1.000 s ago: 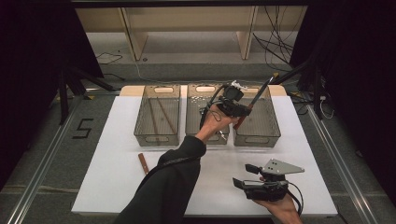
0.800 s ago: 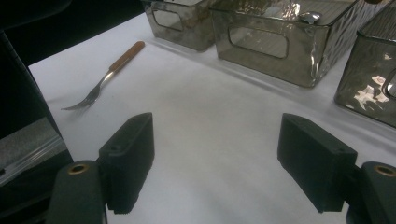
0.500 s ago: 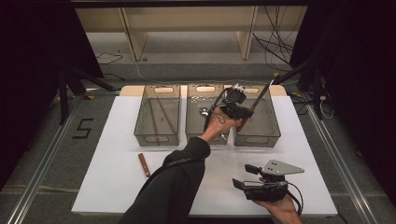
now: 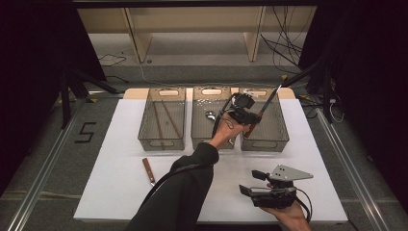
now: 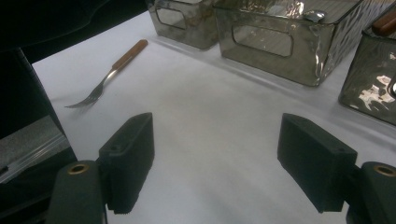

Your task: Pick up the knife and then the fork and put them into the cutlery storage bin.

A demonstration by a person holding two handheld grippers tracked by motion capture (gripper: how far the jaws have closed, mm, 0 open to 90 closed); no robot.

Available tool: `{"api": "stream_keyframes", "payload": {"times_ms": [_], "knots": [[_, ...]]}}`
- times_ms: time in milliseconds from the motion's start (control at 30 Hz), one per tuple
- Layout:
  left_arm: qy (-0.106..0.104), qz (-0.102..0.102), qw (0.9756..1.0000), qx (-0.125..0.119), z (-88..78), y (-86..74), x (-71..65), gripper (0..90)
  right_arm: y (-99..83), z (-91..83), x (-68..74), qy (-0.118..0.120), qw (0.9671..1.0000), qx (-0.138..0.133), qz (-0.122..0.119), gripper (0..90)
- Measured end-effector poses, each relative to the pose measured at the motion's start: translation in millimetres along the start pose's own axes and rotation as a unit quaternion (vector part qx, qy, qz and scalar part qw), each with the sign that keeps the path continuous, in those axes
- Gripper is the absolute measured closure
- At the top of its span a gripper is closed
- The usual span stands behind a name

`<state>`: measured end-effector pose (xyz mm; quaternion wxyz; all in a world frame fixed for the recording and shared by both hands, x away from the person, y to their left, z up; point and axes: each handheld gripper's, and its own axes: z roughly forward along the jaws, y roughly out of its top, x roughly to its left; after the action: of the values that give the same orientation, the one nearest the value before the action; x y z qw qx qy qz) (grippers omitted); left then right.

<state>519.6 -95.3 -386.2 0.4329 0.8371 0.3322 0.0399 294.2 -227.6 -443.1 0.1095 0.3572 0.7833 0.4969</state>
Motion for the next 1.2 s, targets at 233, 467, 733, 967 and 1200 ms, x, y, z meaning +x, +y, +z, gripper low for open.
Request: {"api": "stream_keyframes", "payload": {"times_ms": [233, 467, 733, 967, 1200], "knots": [[0.009, -0.014, 0.9999, -0.001, 4.0, -1.5, 0.0, 74.5, -0.2, 0.5, 0.1, 0.002, 1.0, 0.001, -0.001, 28.1], [0.017, -0.026, 0.9995, -0.001, -2.2, 2.0, 1.0, 51.2, -0.5, 0.9, 0.2, 0.003, 1.0, 0.002, -0.002, 28.1], [0.015, -0.009, 0.9997, 0.017, -21.2, 0.5, 5.0, 36.0, -0.5, 1.4, 0.7, 0.001, 1.0, 0.004, -0.001, 28.1], [0.016, 0.015, 0.9995, 0.023, -52.8, -5.0, 9.4, 30.2, -0.5, 1.9, 0.6, -0.001, 1.0, 0.005, -0.001, 28.1], [0.019, 0.033, 0.9991, 0.021, -97.1, -21.0, 16.9, 27.1, -0.3, 2.5, 0.7, -0.003, 1.0, 0.005, -0.001, 28.1]]}}
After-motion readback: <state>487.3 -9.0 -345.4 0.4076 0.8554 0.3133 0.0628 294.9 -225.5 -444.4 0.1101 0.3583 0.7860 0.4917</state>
